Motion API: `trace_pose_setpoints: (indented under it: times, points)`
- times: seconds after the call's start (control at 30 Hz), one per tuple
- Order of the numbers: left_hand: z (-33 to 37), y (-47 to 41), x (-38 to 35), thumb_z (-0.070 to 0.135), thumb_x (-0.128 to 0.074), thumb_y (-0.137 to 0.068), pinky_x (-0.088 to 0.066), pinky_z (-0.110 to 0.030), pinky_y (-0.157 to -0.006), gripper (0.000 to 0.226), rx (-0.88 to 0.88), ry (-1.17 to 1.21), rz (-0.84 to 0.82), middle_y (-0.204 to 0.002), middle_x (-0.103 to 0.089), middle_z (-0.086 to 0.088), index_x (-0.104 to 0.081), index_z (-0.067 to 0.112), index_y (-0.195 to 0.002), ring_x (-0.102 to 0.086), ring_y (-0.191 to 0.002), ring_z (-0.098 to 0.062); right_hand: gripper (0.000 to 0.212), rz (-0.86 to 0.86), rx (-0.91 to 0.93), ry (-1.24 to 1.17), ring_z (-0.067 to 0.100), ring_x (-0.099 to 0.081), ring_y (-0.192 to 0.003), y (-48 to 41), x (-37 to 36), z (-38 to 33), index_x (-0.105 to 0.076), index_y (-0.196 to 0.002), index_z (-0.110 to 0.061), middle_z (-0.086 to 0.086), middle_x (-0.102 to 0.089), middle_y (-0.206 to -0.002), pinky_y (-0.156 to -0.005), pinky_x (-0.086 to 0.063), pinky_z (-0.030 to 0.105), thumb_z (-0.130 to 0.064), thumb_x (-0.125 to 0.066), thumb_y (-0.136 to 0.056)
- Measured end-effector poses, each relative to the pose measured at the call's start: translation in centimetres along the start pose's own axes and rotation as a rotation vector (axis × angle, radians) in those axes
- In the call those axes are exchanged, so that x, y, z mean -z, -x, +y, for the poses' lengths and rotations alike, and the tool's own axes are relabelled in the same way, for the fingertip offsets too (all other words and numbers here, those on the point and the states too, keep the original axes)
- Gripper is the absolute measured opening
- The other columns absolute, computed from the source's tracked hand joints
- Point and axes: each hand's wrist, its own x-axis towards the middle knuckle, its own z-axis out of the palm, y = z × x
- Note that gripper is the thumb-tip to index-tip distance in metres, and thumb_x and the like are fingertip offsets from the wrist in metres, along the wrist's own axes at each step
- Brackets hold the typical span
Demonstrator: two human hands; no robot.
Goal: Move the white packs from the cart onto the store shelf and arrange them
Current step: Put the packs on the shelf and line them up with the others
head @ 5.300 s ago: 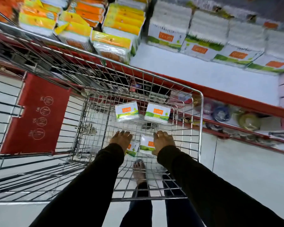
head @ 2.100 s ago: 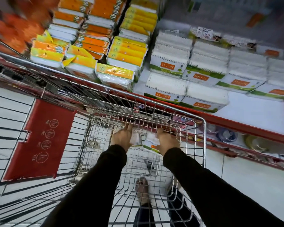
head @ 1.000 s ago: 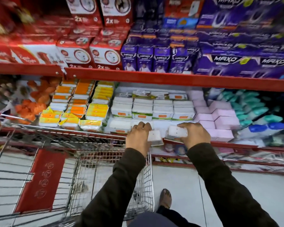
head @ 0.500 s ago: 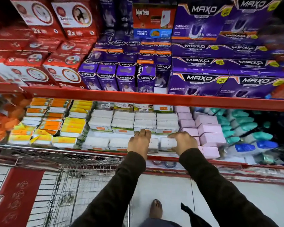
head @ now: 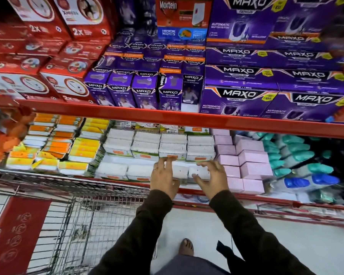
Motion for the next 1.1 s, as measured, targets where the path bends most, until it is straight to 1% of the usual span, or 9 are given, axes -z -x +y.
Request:
trace_pose_setpoints:
  times: [0.1, 0.17, 0.23, 0.33, 0.47, 0.6, 0.73, 0.87, 1.1]
  points:
    - [1.6, 2.4, -0.7, 0.018, -0.068, -0.089, -0.047, -0.038, -0.099, 0.034, 0.396, 0.84, 0.165, -0.119, -0.044, -0.007, -0.045, 0.023, -0.113, -0.049, -0.113, -0.024, 0.025, 0.051, -0.581, -0.917, 0.028, -0.061, -0.094, 1.8, -0.9, -1.1, -0.057, -0.113, -0.009, 0.015, -0.06, -0.116, -0.068, -0.054, 0.026, -0.026, -0.062, -0.095]
    - [3.0, 2.5, -1.4, 0.011, -0.059, -0.096, -0.044, -0.046, -0.106, 0.025, 0.822, 1.452, 0.186, -0.127, -0.046, -0.014, -0.046, 0.022, -0.115, -0.049, -0.12, -0.032, 0.029, 0.016, -0.947, -1.429, 0.032, -0.06, -0.096, 2.5, -1.3, -1.3, -0.049, -0.125, -0.008, 0.018, -0.057, -0.125, -0.075, -0.052, 0.037, -0.024, -0.052, -0.101]
    - [3.7, 2.0, -2.1, 0.013, -0.05, -0.101, -0.04, -0.048, -0.111, 0.039, 1.115, 1.707, 0.167, -0.149, -0.039, -0.017, -0.041, 0.012, -0.139, -0.043, -0.134, -0.039, 0.04, 0.049, -1.069, -1.644, 0.037, -0.057, -0.113, 2.7, -1.8, -1.0, -0.043, -0.137, -0.009, 0.019, -0.052, -0.139, -0.093, -0.047, 0.044, -0.027, -0.049, -0.102]
    - [3.6, 1.1, -2.9, 0.029, -0.049, -0.102, -0.043, -0.043, -0.107, 0.054, 1.222, 1.784, 0.128, -0.159, -0.03, -0.014, -0.031, 0.015, -0.151, -0.046, -0.134, -0.039, 0.06, 0.094, -1.125, -1.708, 0.042, -0.045, -0.133, 1.9, -2.2, -1.2, -0.032, -0.15, -0.016, 0.017, -0.04, -0.151, -0.109, -0.039, 0.049, -0.046, -0.044, -0.1]
    - [3.1, -0.8, -2.8, 0.046, -0.051, -0.098, -0.051, -0.043, -0.102, 0.064, 1.281, 1.896, 0.092, -0.158, -0.03, -0.014, -0.029, 0.02, -0.153, -0.057, -0.118, -0.034, 0.063, 0.11, -1.152, -1.757, 0.043, -0.039, -0.137, 0.3, -1.5, -2.0, -0.025, -0.153, -0.023, 0.017, -0.031, -0.156, -0.114, -0.035, 0.051, -0.049, -0.044, -0.099]
    - [3.2, -1.9, -2.5, 0.05, -0.048, -0.098, -0.047, -0.044, -0.107, 0.067, 1.24, 1.885, 0.121, -0.154, -0.037, -0.015, -0.026, 0.019, -0.153, -0.056, -0.121, -0.032, 0.062, 0.035, -1.106, -1.717, 0.037, -0.035, -0.141, -0.8, -1.7, -1.8, -0.023, -0.152, -0.016, 0.015, -0.028, -0.157, -0.107, -0.039, 0.048, -0.048, -0.038, -0.101]
    - [3.3, -3.0, -1.8, 0.052, -0.046, -0.098, -0.047, -0.043, -0.107, 0.068, 1.236, 1.863, 0.133, -0.154, -0.037, -0.014, -0.026, 0.017, -0.153, -0.057, -0.123, -0.034, 0.064, 0.074, -1.171, -1.784, 0.044, -0.041, -0.136, -2.2, -1.5, -1.8, -0.029, -0.151, -0.018, 0.017, -0.035, -0.154, -0.112, -0.036, 0.051, -0.047, -0.049, -0.097]
    - [2.9, -4.0, -1.6, 0.047, -0.046, -0.1, -0.049, -0.042, -0.102, 0.063, 1.216, 1.809, 0.128, -0.154, -0.037, -0.016, -0.03, 0.016, -0.152, -0.057, -0.12, -0.033, 0.061, 0.094, -1.179, -1.754, 0.045, -0.046, -0.131, -3.0, -1.5, -2.3, -0.029, -0.151, -0.017, 0.021, -0.037, -0.152, -0.111, -0.038, 0.052, -0.044, -0.047, -0.099]
    - [2.7, -4.4, -1.2, 0.046, -0.053, -0.097, -0.047, -0.045, -0.107, 0.065, 1.207, 1.836, 0.082, -0.151, -0.038, -0.02, -0.031, 0.015, -0.151, -0.05, -0.13, -0.037, 0.056, 0.113, -1.173, -1.732, 0.045, -0.045, -0.132, -3.5, -1.7, -2.8, -0.032, -0.15, -0.018, 0.021, -0.039, -0.151, -0.111, -0.039, 0.051, -0.042, -0.044, -0.101]
